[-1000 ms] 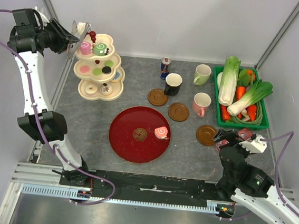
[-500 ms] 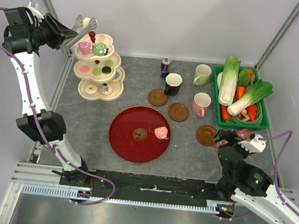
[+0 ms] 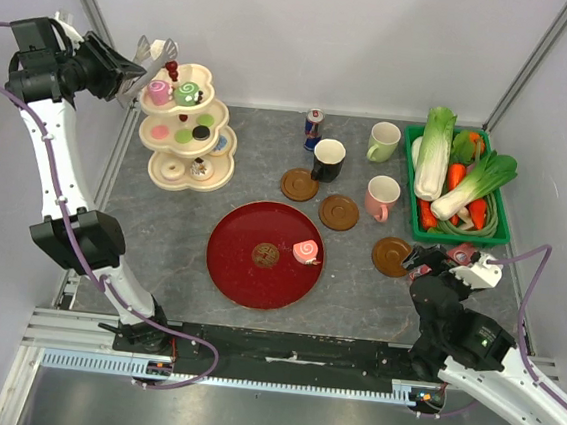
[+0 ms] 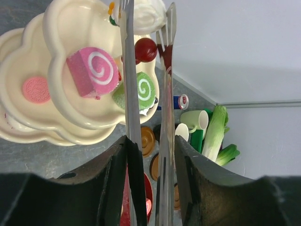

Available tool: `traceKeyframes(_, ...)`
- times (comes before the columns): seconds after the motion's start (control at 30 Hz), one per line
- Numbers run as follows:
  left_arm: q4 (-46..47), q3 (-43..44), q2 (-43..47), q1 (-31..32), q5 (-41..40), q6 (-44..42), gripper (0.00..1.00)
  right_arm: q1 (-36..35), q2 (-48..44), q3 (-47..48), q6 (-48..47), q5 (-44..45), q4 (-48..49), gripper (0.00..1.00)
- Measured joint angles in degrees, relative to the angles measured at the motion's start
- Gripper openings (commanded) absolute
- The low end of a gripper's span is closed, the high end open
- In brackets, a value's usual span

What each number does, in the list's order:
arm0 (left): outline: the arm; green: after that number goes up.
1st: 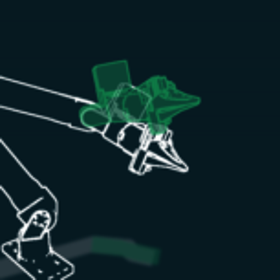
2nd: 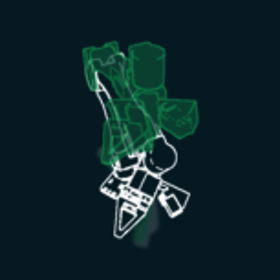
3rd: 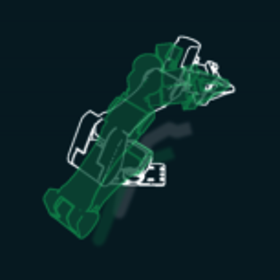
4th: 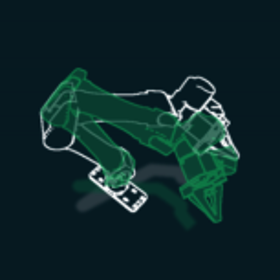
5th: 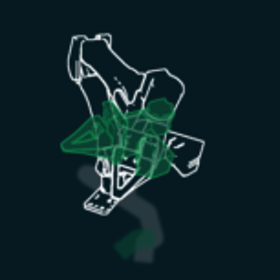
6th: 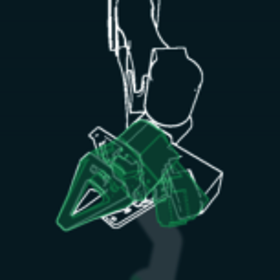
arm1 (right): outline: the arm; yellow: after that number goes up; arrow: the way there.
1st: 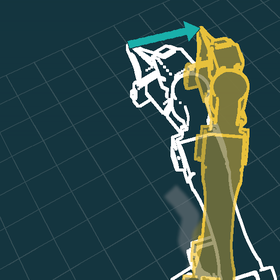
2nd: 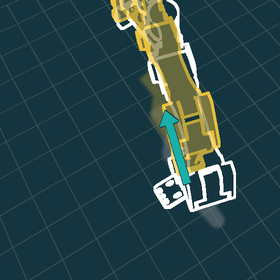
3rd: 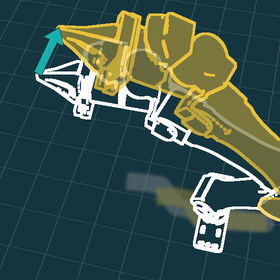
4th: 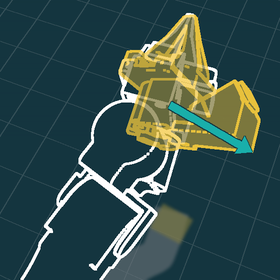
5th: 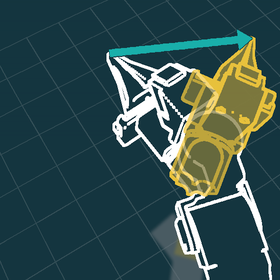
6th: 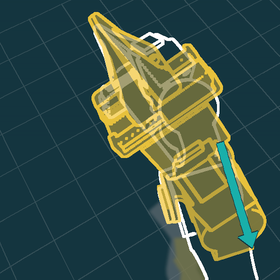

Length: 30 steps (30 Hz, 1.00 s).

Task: Serve the afternoon tea

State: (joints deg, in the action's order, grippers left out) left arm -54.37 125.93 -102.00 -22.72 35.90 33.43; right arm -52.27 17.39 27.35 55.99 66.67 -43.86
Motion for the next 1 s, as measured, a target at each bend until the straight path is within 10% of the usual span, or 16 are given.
traceKeyframes(1.0,-1.0,-10.3,9.8,-3.0,0.3,0.7,0.63,0.0,2.2,0.0,-0.3,0.3,0.0,0.98)
